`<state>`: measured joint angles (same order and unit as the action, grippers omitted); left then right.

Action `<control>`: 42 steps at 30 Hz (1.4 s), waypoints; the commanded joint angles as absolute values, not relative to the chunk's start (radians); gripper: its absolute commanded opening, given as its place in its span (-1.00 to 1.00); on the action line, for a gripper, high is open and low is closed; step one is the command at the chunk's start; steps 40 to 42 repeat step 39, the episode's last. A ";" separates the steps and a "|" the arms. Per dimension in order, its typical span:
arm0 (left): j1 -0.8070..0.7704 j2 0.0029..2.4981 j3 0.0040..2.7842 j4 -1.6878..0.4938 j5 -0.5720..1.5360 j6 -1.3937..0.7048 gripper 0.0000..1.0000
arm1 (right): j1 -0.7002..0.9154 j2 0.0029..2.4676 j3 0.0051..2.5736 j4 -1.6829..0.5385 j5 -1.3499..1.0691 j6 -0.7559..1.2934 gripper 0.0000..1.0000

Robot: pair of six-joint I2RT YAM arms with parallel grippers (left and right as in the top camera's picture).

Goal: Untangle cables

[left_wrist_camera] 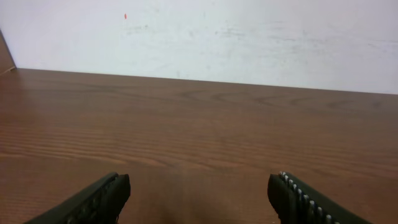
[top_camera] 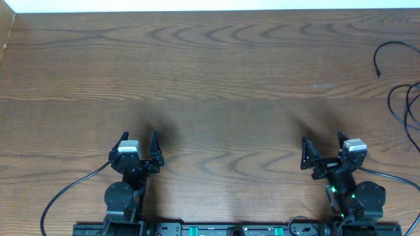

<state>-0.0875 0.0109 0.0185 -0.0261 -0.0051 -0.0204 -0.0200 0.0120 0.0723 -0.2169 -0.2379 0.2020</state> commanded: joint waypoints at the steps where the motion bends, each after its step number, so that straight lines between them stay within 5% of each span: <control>1: -0.083 0.004 0.005 -0.074 -0.010 0.000 0.53 | -0.025 0.006 0.070 -0.219 -0.235 0.213 0.99; 42: -0.083 0.004 0.005 -0.074 -0.010 -0.001 0.53 | -0.025 0.006 0.070 -0.219 -0.235 0.213 0.99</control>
